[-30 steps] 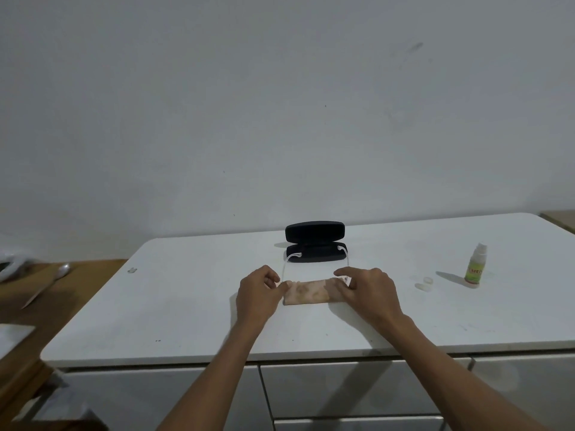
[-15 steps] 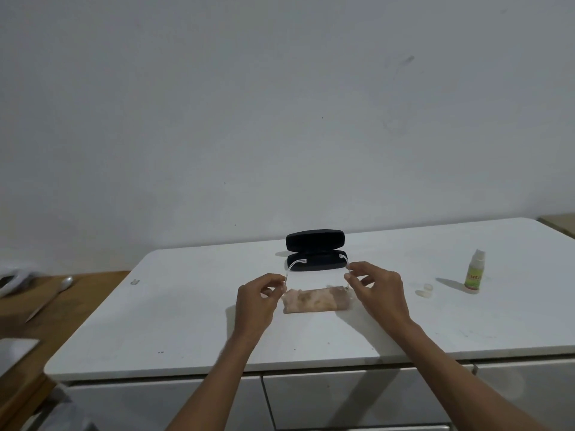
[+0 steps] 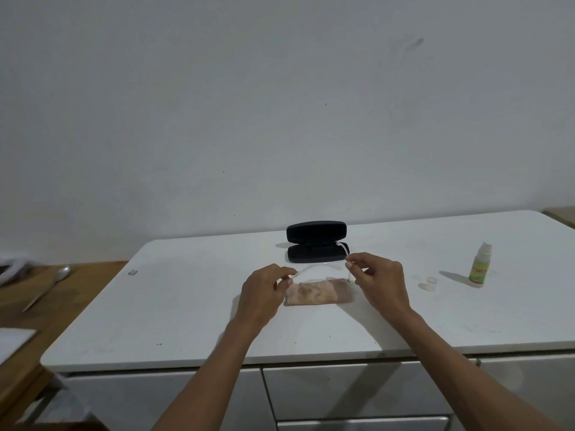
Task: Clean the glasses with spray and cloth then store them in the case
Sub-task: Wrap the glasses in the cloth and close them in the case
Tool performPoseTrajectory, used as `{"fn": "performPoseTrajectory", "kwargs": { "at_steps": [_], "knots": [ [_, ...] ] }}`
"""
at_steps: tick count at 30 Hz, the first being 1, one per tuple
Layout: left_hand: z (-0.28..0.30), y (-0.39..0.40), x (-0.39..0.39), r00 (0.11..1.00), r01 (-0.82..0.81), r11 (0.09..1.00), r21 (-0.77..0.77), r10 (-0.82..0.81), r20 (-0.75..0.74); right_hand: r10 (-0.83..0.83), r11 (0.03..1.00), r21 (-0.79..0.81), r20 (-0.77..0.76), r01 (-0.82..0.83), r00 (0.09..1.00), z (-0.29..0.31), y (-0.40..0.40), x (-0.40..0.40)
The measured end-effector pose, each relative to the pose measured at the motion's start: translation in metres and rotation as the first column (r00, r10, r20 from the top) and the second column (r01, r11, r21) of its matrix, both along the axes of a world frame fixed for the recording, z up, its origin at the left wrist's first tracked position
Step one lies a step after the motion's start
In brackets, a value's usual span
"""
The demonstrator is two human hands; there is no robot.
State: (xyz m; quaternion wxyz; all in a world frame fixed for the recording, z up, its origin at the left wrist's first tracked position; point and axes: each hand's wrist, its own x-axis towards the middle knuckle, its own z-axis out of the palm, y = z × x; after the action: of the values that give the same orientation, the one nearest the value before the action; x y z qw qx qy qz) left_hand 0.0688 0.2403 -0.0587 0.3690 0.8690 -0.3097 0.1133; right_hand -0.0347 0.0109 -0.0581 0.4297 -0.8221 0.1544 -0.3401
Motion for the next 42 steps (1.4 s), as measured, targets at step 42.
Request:
{"fn": "performPoseTrajectory", "kwargs": {
  "at_steps": [42],
  "knots": [
    [0.01, 0.016, 0.0, 0.977, 0.178, 0.959, 0.221, -0.145, -0.157, 0.2, 0.764, -0.447, -0.52, -0.464, 0.831, 0.022, -0.003, 0.001]
  ]
}}
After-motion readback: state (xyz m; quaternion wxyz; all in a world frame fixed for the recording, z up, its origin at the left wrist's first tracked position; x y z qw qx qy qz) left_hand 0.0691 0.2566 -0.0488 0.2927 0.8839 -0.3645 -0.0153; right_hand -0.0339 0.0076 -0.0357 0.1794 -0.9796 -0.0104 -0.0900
